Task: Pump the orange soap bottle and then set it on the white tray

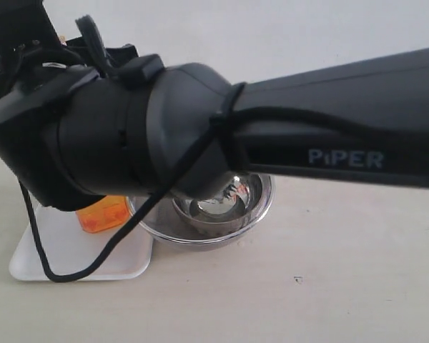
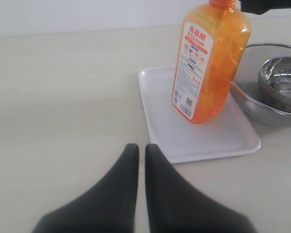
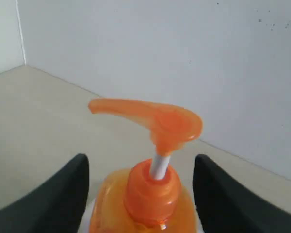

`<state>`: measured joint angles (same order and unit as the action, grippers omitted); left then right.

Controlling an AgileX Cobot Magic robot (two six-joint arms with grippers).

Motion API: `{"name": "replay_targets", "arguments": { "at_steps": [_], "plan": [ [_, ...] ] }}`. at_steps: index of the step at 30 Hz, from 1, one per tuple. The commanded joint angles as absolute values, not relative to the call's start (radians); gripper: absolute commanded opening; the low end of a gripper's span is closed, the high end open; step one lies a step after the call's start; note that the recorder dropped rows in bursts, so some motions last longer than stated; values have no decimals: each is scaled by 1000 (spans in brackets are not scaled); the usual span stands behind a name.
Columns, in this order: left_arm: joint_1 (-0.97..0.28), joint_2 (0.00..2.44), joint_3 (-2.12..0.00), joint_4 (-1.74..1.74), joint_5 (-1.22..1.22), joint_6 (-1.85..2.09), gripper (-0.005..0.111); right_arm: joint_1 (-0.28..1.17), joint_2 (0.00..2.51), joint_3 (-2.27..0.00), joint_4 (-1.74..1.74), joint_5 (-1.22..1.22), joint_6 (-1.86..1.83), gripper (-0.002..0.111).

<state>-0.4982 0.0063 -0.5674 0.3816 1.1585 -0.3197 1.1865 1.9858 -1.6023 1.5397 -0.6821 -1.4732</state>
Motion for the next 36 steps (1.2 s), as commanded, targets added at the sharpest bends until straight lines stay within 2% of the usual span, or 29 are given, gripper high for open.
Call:
{"name": "replay_targets", "arguments": {
  "at_steps": [1,8,11,19,25,29,36],
  "plan": [
    [-499,0,-563,383,1150,-321,5,1196,1943,-1602,1692,-717,-1681,57],
    [-499,0,-563,383,1125,-321,5,1196,1926,-1584,1744,-764,-1845,57],
    [-499,0,-563,382,1123,-321,5,1196,1916,-1579,1744,-874,-1874,56],
    [-499,0,-563,382,1121,-321,5,1196,1842,-1555,1744,-1122,-1949,25],
    [-499,0,-563,382,1121,-306,5,1160,1788,-1555,1744,-1170,-2011,-1],
    [-499,0,-563,385,1121,-302,5,1097,1753,-1555,1744,-1201,-2066,0],
    [-499,0,-563,385,1121,-296,5,1036,1670,-1555,1744,-1088,-2131,0]
  ]
}}
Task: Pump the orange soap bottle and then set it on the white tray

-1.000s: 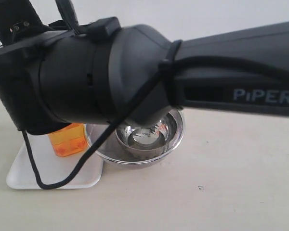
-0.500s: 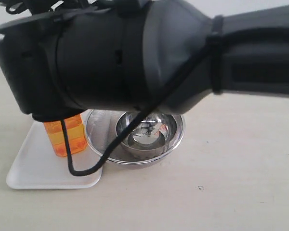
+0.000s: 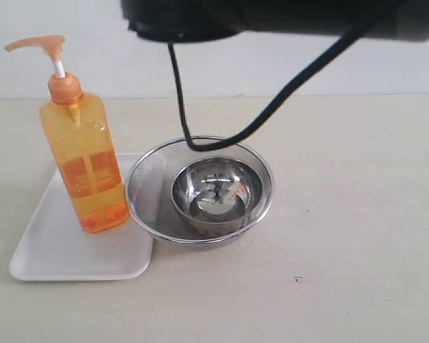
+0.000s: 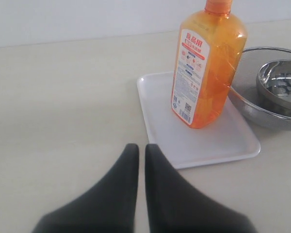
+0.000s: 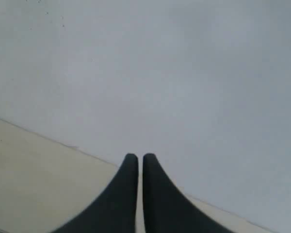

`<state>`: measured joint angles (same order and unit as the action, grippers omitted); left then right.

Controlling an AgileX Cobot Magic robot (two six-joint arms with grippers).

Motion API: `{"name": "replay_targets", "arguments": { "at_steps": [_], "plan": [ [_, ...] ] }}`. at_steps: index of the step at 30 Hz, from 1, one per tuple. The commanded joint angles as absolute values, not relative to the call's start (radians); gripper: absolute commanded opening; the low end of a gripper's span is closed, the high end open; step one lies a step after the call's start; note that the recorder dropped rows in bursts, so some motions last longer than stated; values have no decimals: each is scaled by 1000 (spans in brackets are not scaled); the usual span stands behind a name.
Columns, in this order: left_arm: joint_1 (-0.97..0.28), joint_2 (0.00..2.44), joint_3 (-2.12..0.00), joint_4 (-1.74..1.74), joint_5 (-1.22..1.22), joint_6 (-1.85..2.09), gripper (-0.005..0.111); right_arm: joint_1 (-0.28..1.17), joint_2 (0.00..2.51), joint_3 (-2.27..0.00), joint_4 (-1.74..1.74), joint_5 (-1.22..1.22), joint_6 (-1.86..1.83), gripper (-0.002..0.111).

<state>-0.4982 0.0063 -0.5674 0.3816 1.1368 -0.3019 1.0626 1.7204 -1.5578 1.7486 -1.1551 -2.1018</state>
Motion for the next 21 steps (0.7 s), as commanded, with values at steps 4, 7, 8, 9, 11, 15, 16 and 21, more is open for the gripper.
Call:
{"name": "replay_targets", "arguments": {
  "at_steps": [4,7,8,9,11,15,16,21],
  "plan": [
    [-499,0,-563,385,1121,-296,5,1017,1628,-1546,1744,-1023,-2131,0],
    [-499,0,-563,388,1121,-296,5,1002,1589,-1505,1744,-912,-2131,0],
    [-499,0,-563,388,1118,-296,5,991,1577,-1491,1744,-866,-2131,0],
    [-499,0,-563,388,1115,-296,5,975,1565,-1472,1744,-821,-2131,0],
    [-499,0,-563,388,1107,-296,5,938,1544,-1435,1744,-729,-2129,0],
    [-499,0,-563,388,1100,-296,5,862,1518,-1368,1744,-576,-2129,0],
    [-499,0,-563,388,1100,-296,5,841,1516,-1353,1744,-535,-2129,0],
    [-499,0,-563,388,1100,-296,5,734,1516,-1281,1744,-232,-2054,0]
  ]
}}
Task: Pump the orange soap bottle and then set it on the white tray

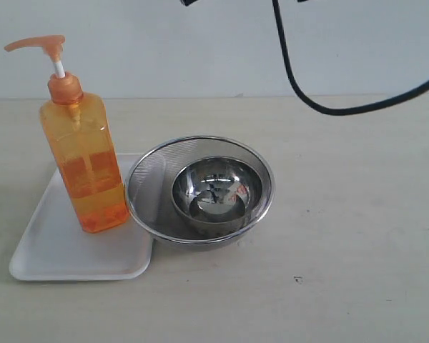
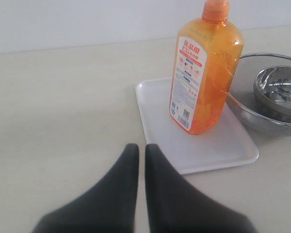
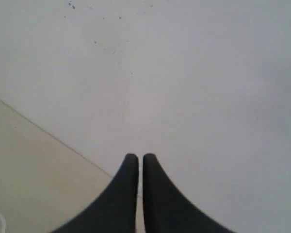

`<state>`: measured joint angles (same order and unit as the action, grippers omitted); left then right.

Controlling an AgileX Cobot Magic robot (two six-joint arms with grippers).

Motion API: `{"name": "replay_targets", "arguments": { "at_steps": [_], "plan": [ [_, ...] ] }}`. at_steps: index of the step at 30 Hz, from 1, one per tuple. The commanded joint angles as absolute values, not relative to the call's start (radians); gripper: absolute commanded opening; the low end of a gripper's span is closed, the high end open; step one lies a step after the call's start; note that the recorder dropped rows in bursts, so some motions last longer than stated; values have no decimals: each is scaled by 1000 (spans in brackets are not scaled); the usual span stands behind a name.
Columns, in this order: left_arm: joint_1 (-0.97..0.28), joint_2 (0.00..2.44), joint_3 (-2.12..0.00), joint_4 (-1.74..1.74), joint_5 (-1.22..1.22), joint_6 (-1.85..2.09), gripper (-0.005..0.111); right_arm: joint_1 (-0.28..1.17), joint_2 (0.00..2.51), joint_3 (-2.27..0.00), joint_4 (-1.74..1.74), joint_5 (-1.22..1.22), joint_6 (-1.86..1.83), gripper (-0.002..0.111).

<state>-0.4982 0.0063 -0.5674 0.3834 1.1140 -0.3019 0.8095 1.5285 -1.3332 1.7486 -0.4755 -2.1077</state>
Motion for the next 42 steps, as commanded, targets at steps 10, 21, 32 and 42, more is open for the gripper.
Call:
{"name": "replay_targets", "arguments": {
  "at_steps": [10,21,32,42],
  "plan": [
    [-499,0,-563,382,1100,-296,5,537,1586,-1185,1654,456,-1918,0],
    [-499,0,-563,382,1100,-296,5,527,1699,-1187,1513,677,-1915,0],
    [-499,0,-563,381,1100,-296,5,527,1789,-1308,1513,848,-1893,0],
    [-499,0,-563,381,1100,-296,5,525,1945,-1573,1399,999,-1784,0]
  ]
}}
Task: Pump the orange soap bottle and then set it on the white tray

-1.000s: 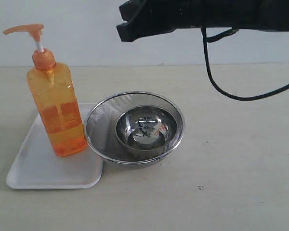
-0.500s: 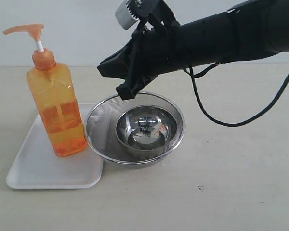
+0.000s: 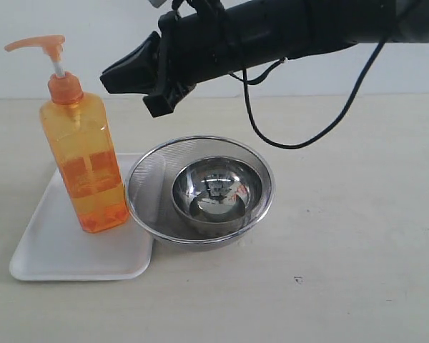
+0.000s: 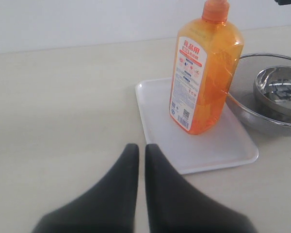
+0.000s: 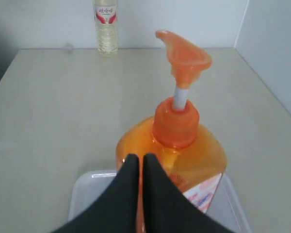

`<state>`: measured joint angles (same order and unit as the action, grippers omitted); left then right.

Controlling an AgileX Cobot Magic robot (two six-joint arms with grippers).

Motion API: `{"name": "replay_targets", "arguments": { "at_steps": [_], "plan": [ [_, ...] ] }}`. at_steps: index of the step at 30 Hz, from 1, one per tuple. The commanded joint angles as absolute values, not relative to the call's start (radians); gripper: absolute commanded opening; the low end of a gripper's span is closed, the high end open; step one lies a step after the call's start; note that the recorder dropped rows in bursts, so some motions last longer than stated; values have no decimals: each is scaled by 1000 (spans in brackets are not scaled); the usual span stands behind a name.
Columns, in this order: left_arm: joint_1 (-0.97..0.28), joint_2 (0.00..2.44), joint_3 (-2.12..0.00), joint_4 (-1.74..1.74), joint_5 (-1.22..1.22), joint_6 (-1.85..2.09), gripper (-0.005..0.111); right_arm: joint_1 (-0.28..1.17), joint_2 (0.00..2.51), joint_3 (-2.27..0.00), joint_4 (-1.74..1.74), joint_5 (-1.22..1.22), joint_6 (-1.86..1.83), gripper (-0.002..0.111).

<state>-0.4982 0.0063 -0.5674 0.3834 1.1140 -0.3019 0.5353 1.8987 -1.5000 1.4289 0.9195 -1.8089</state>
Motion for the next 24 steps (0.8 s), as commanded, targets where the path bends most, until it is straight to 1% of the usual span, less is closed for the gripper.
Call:
{"name": "replay_targets", "arguments": {
  "at_steps": [1,3,5,13,15,17,19,20,22,23,24],
  "plan": [
    [-499,0,-563,381,1100,-296,5,518,1958,-1592,1389,1034,-1772,0],
    [-499,0,-563,375,1100,-296,5,499,2002,-1644,1376,1105,-1747,0],
    [-499,0,-563,375,1100,-296,5,484,2035,-1686,1378,1115,-1730,0],
    [-499,0,-563,375,1100,-296,5,483,2044,-1691,1425,981,-1655,0],
    [-499,0,-563,375,1100,-296,5,487,2044,-1691,1432,966,-1653,3],
    [-499,0,-563,375,1100,-296,5,492,2046,-1691,1432,964,-1653,14],
    [-499,0,-563,375,1100,-296,5,499,2046,-1691,1430,956,-1645,30],
    [-499,0,-563,375,1100,-296,5,504,2046,-1691,1430,945,-1629,43],
    [-499,0,-563,377,1100,-296,5,511,2046,-1691,1432,919,-1607,57],
    [-499,0,-563,377,1100,-296,5,518,2046,-1691,1439,906,-1594,60],
    [-499,0,-563,377,1100,-296,5,527,2046,-1691,1438,897,-1587,61]
  ]
}}
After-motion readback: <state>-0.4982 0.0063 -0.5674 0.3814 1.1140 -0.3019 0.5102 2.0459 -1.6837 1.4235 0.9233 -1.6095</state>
